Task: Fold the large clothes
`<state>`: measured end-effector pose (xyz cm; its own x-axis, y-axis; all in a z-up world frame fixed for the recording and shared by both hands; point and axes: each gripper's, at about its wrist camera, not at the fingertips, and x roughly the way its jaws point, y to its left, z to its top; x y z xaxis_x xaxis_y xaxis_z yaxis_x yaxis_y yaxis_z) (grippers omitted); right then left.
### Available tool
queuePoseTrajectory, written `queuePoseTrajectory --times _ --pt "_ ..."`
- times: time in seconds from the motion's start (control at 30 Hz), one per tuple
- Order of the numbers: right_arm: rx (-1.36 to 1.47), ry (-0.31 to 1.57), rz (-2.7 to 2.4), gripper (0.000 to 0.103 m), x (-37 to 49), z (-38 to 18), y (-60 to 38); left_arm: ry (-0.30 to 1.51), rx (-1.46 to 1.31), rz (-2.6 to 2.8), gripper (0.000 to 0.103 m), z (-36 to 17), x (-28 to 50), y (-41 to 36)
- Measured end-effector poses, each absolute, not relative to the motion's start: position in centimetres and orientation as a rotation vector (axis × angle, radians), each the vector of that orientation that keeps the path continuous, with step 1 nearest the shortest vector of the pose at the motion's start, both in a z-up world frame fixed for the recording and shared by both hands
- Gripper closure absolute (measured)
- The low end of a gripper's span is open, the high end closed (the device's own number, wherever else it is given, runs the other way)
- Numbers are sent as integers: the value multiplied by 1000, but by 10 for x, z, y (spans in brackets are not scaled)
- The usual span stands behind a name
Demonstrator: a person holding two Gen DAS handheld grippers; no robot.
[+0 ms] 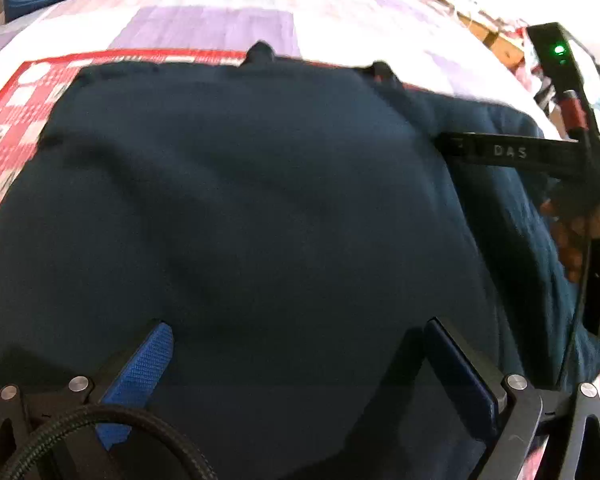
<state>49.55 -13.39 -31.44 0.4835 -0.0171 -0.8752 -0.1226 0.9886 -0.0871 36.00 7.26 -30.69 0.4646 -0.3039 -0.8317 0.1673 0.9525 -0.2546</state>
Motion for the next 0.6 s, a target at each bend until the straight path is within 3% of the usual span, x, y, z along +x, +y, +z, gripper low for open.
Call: queuePoseTrajectory --times 0.13,0.3,0.4,0.6 --pt "-114 1052 39 2 505 -301 -141 1051 -79 -243 0 -316 397 68" --pt "-81 910 145 2 429 -271 -141 1050 -97 -199 0 -318 417 72" --pt "-158 968 139 2 411 -295 -136 1036 -76 -179 0 -318 420 65" --pt "-111 1047 81 0 465 -324 -142 1082 -61 -139 0 -329 466 55"
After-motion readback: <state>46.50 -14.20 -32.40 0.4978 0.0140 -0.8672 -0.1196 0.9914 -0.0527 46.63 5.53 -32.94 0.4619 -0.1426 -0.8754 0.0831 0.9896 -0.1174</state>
